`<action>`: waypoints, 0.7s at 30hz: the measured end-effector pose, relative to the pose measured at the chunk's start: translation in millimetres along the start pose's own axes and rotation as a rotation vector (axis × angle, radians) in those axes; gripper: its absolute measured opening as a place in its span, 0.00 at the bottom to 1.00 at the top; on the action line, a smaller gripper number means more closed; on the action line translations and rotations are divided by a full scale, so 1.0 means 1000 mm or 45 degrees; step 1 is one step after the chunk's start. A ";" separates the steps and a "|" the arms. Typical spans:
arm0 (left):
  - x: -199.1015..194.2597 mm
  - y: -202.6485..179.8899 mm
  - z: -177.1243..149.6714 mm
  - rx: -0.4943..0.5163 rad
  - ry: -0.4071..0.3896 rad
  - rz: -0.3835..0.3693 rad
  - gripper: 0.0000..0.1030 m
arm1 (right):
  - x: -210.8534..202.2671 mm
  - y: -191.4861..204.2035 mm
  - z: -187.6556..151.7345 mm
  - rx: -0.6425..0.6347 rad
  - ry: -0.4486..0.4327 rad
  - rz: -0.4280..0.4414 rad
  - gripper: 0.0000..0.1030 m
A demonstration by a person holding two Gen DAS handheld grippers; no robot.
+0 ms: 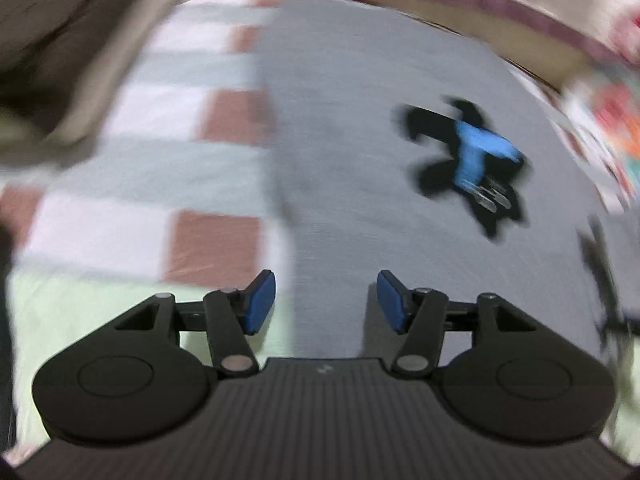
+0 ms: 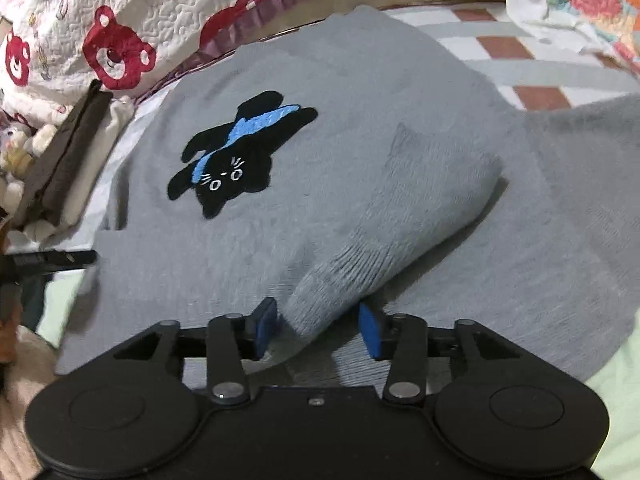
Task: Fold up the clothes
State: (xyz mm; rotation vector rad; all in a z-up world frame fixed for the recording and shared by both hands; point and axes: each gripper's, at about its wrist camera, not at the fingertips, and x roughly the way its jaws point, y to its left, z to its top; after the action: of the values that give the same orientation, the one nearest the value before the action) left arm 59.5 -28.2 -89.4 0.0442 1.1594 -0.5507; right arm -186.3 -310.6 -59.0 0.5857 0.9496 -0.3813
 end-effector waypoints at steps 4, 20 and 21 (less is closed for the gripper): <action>0.000 0.015 0.008 -0.116 0.063 -0.092 0.55 | -0.006 -0.005 0.005 -0.069 -0.038 -0.112 0.54; 0.011 -0.021 0.007 0.369 -0.012 0.189 0.07 | -0.001 -0.054 0.006 0.215 -0.114 -0.024 0.62; 0.013 -0.013 0.008 0.316 0.009 0.180 0.07 | -0.001 -0.057 0.003 0.225 -0.128 -0.011 0.61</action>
State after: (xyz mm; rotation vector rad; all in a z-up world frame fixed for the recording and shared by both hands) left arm 64.9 -47.0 -94.3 0.3392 1.0806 -0.5658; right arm -216.2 -356.6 -73.7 0.7171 0.8272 -0.5015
